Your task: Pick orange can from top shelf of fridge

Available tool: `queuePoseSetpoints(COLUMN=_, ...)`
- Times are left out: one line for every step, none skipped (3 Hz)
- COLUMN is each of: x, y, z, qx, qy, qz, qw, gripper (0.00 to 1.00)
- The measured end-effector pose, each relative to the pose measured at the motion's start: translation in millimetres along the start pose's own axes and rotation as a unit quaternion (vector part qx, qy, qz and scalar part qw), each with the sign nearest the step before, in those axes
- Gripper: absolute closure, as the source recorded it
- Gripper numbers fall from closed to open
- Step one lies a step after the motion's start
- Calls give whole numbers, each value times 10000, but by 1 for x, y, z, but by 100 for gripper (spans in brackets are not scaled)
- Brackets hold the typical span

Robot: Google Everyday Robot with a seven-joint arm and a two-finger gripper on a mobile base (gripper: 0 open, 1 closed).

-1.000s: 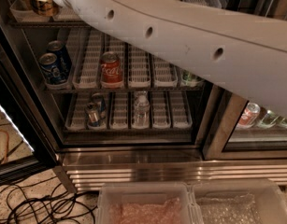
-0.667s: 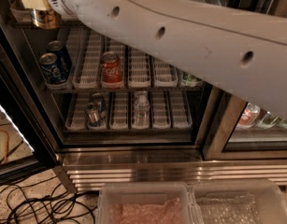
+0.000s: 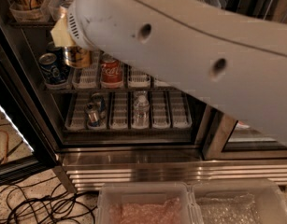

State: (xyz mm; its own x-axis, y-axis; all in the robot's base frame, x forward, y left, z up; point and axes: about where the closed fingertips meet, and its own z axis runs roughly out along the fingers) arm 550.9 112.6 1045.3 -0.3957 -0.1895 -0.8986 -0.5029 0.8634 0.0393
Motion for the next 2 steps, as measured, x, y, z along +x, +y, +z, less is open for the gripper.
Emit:
queuePoseSetpoints(x=5, y=-2, z=-7, qx=90, qy=108, qz=-14, qw=9999, gripper=100)
queuePoseSetpoints(x=2, y=0, z=-17, qx=51, qy=-16, qz=121, qw=9999, gripper=100)
